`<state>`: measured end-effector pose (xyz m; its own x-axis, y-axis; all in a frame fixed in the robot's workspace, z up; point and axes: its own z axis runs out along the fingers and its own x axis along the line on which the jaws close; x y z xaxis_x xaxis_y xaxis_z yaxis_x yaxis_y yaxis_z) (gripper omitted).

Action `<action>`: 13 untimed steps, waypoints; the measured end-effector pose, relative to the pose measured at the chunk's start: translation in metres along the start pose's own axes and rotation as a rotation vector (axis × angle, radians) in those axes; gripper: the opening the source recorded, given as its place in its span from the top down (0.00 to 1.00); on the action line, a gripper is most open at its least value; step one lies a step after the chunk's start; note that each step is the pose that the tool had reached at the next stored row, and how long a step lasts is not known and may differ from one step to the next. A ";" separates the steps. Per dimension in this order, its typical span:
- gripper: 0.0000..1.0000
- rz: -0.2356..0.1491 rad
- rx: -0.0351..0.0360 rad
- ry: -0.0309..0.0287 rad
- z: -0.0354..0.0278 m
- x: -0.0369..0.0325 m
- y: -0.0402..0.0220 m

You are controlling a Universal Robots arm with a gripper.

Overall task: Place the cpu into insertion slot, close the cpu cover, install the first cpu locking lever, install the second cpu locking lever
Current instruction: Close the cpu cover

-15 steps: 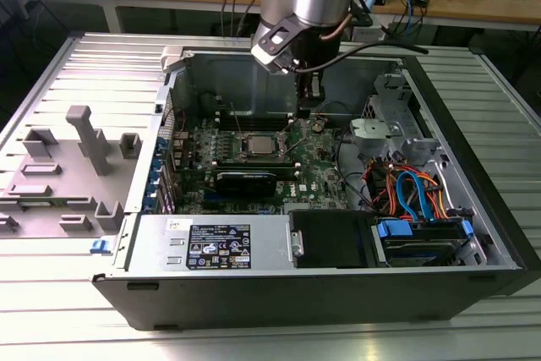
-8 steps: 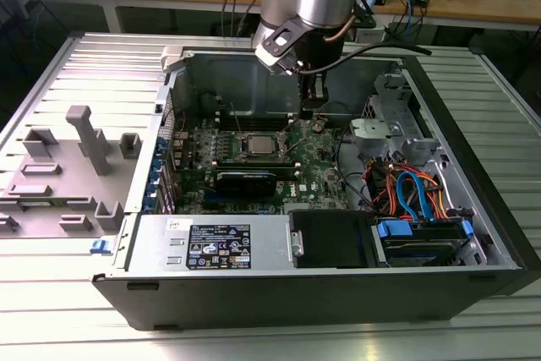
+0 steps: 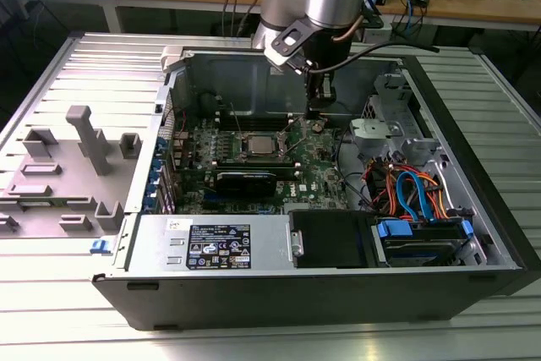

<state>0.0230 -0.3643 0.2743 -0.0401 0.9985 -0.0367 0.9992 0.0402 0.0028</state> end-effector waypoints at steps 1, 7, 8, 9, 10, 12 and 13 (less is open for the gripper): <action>0.89 0.000 0.0001 -0.0018 0.0001 0.0002 0.0006; 0.89 0.000 0.0006 -0.0144 0.0007 0.0025 0.0063; 0.89 0.000 0.0006 -0.0153 0.0009 0.0027 0.0070; 0.89 0.000 0.0005 -0.0157 0.0010 0.0029 0.0073; 0.89 0.000 0.0007 -0.0169 0.0014 0.0032 0.0075; 0.89 0.000 0.0007 -0.0176 0.0024 0.0038 0.0082; 0.89 0.000 0.0007 -0.0176 0.0031 0.0040 0.0085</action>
<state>0.0314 -0.3601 0.2711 -0.0401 0.9977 -0.0543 0.9992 0.0403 0.0021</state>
